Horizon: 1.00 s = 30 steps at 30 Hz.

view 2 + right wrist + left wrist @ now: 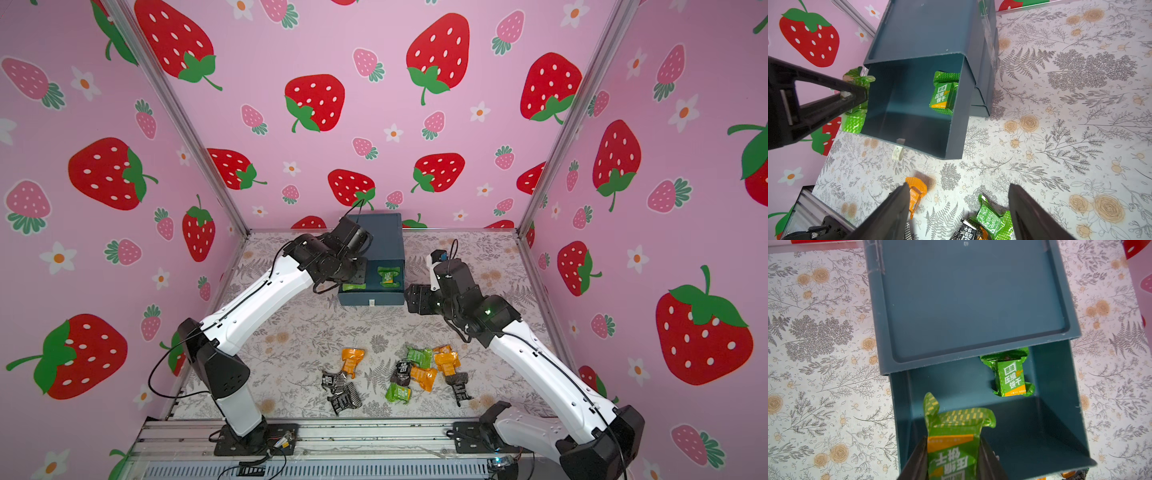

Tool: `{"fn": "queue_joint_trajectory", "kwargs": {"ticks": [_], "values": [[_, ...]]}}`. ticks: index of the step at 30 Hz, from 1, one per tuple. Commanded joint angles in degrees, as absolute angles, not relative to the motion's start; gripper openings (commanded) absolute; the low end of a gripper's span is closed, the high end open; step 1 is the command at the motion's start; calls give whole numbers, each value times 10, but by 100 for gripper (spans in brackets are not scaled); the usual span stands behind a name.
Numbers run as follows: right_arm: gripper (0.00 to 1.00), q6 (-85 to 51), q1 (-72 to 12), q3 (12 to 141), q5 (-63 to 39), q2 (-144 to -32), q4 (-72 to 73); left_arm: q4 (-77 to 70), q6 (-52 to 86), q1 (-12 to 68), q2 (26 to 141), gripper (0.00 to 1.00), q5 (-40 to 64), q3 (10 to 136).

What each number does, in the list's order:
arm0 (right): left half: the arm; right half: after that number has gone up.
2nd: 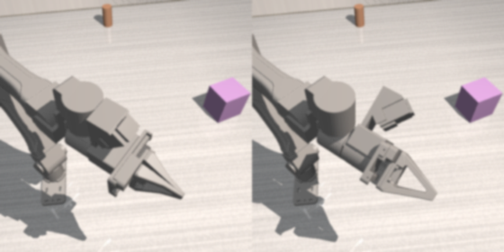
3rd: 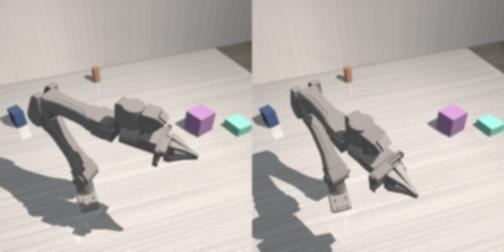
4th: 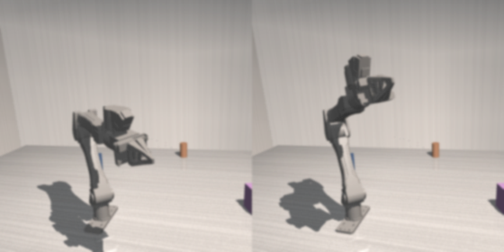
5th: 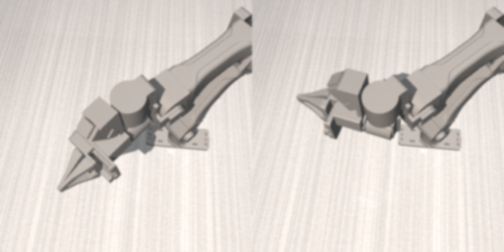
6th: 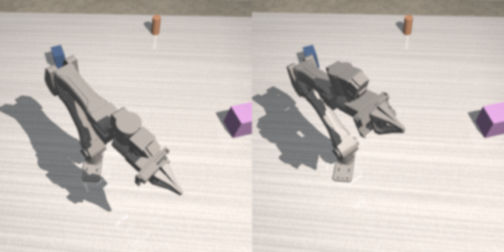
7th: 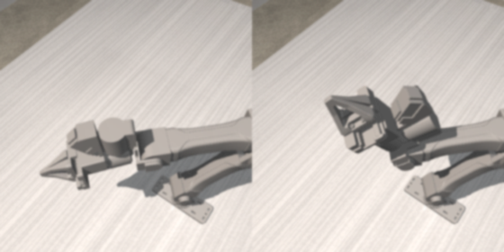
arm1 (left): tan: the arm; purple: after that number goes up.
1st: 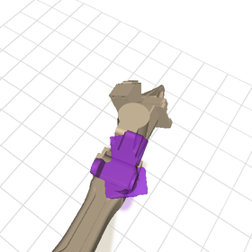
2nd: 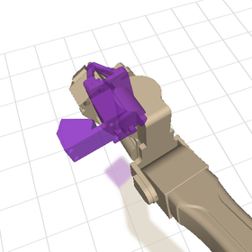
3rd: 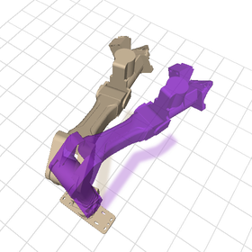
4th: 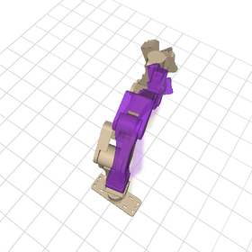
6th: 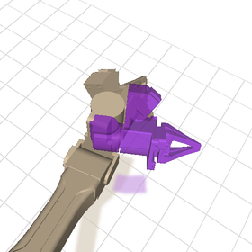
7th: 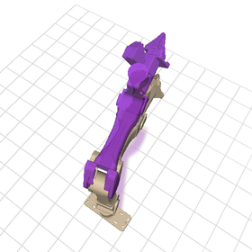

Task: Place the cookies into the drawer by color
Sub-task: Place the cookie in the drawer.

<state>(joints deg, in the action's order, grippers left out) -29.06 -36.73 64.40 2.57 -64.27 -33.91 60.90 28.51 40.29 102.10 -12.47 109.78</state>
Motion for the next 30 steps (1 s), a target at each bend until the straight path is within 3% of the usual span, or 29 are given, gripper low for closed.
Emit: {"fn": "queue_joint_trajectory", "kwargs": {"ticks": [1,23,30], "values": [[80,-286,-365,633,-2,-629,-320,621,280,406,1018,24,-135,1108],[80,-295,-362,594,-7,-613,-312,682,286,406,1136,35,-183,1165],[80,-306,-363,582,-9,-593,-320,676,292,407,1114,57,-186,1146]]}}
